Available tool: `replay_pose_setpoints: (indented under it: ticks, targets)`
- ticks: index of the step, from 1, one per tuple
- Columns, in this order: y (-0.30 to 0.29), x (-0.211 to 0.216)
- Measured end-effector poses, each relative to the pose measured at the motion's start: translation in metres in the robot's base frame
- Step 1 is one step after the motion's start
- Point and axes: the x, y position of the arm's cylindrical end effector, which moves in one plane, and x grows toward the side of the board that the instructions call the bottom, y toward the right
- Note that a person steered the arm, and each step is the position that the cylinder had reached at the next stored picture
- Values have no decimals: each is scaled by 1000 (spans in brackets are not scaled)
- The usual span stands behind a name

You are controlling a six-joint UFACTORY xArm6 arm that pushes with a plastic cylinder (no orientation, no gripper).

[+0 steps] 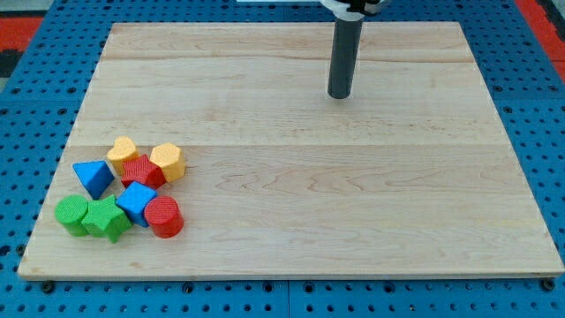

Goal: Push the red circle up a bit

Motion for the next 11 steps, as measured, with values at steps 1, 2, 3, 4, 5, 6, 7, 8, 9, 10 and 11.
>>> replay_pose_setpoints:
  ticks: [1, 2, 3, 4, 5, 6, 7, 8, 9, 10, 11]
  targets:
    - [8, 2]
    - [9, 60]
    - [-4, 106]
    - [-44, 141]
    - [-44, 139]
    - [-44, 139]
    - [-44, 141]
    - [-44, 143]
    - [-44, 158]
    - [-50, 200]
    - [-63, 220]
